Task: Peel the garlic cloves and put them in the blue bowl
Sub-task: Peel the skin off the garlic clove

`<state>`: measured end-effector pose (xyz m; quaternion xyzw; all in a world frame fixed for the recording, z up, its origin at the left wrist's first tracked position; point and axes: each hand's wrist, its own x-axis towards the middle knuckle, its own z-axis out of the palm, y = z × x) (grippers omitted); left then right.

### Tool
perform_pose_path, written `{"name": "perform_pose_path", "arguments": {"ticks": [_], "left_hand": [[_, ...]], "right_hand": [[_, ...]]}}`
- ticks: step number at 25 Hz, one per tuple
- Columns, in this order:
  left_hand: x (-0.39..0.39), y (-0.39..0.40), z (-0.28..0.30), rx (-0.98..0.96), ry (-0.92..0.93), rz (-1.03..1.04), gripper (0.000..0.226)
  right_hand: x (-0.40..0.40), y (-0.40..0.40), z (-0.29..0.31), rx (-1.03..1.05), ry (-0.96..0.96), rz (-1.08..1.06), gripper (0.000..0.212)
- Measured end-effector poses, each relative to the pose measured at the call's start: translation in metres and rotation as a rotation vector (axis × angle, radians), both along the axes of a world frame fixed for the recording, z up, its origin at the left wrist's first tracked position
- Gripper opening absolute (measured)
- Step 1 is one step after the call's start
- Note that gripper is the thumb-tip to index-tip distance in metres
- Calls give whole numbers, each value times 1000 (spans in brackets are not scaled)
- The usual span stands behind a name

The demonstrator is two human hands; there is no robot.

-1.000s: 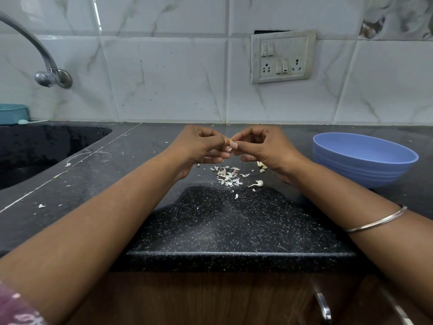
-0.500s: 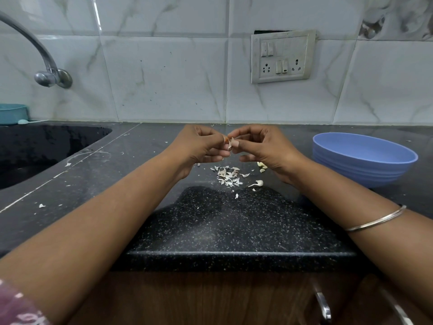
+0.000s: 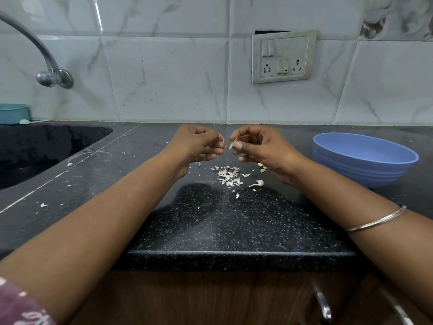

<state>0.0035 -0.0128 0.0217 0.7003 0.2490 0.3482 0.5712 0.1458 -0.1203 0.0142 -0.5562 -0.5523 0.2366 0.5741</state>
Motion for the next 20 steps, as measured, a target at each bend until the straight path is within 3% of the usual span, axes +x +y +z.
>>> {"name": "perform_pose_path", "arguments": {"ticks": [7, 20], "left_hand": [[4, -4, -1, 83, 202, -8, 15], [1, -3, -4, 186, 251, -58, 12]], "right_hand": [[-2, 0, 1, -18, 19, -15, 7], [0, 2, -2, -44, -30, -73, 5]]}}
